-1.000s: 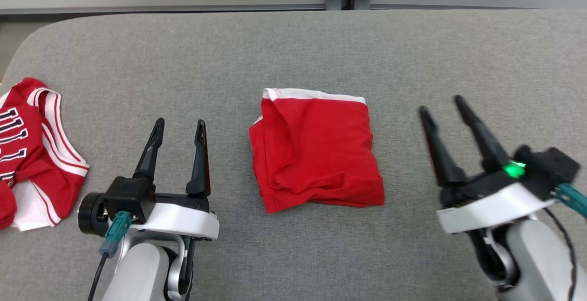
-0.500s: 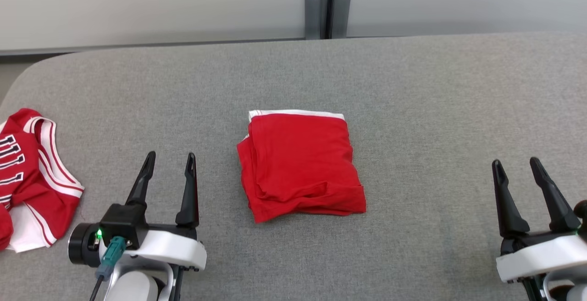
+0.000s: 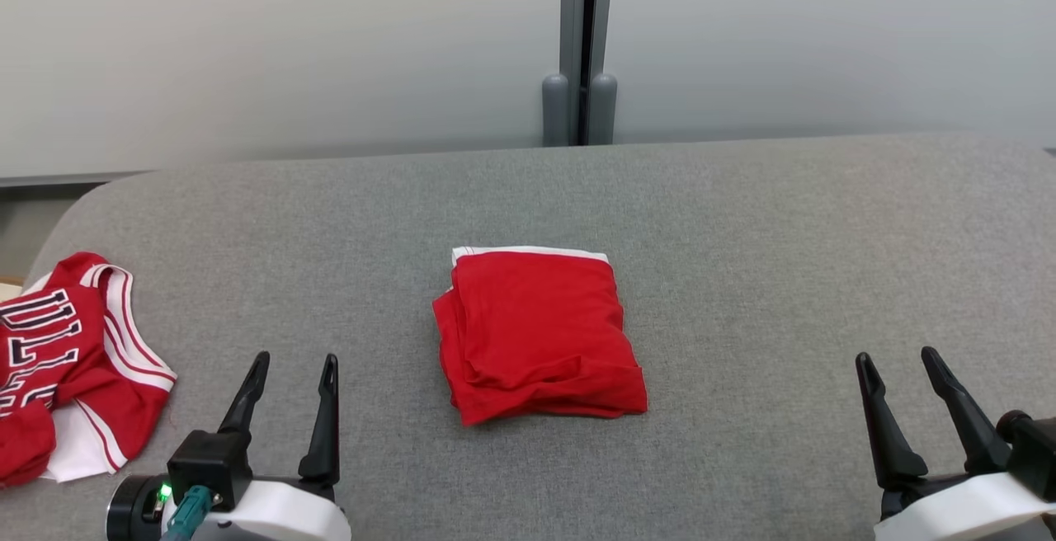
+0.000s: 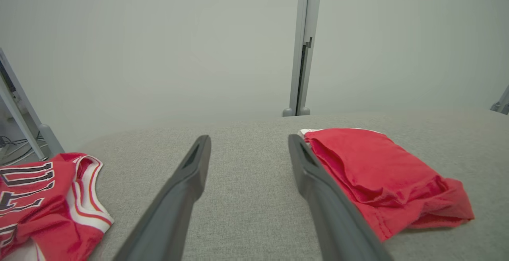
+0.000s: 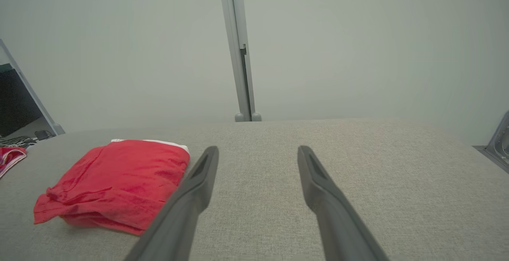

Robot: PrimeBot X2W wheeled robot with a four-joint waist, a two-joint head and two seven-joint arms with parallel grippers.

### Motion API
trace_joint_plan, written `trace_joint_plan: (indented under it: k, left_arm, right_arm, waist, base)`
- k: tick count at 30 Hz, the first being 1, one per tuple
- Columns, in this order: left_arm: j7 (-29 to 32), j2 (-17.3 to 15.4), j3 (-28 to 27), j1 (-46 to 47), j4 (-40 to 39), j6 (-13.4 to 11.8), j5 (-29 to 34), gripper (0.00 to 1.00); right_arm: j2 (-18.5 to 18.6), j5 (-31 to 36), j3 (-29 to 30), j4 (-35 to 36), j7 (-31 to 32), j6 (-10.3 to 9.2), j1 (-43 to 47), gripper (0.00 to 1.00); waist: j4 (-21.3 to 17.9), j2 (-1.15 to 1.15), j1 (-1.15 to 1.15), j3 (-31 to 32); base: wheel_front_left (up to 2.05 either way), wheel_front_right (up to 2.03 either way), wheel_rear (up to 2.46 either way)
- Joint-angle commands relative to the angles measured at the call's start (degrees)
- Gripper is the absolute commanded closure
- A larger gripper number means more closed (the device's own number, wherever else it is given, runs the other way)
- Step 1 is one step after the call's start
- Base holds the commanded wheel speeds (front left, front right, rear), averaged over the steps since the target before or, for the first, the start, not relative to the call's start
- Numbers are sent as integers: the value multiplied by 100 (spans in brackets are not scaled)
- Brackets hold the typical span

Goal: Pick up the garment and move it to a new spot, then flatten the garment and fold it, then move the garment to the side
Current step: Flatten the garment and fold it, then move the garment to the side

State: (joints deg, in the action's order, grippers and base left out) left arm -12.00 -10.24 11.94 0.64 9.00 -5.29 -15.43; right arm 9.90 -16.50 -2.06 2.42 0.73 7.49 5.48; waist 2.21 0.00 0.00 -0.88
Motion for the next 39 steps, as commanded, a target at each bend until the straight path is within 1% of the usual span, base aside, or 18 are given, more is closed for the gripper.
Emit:
trace_joint_plan:
  k: [1, 7, 16, 31, 35, 39]
  left_arm:
    - [15, -42, -13, -66, -35, -22, -28, 0]
    - [115, -99, 4, -258, -177, -66, -66, 0]
    - [170, -128, 48, -244, -252, -101, -83, 0]
    - [162, -162, 35, -268, -238, -211, -132, 0]
    - [131, -148, 55, -185, -252, -226, -118, 0]
    - [72, -80, 120, 36, -275, -192, -93, 0]
  right_arm:
    - [-7, 25, 10, 29, 41, 0, 80, 0]
    - [-36, 109, 57, 144, 165, 0, 237, 0]
    - [-56, 154, 74, 243, 266, 0, 257, 0]
    - [-108, 148, 11, 154, 319, 0, 189, 0]
    - [-71, 142, 31, 130, 322, 0, 149, 0]
    - [-36, 105, 41, 110, 376, 0, 68, 0]
  waist:
    - [21, 0, 0, 89]
    - [30, 0, 0, 182]
    - [21, 0, 0, 207]
    - [-39, 0, 0, 270]
    - [5, 0, 0, 246]
    - [205, 0, 0, 130]
  base:
    - [0, 0, 0]
    - [0, 0, 0]
    - [0, 0, 0]
    - [0, 0, 0]
    - [0, 0, 0]
    - [0, 0, 0]
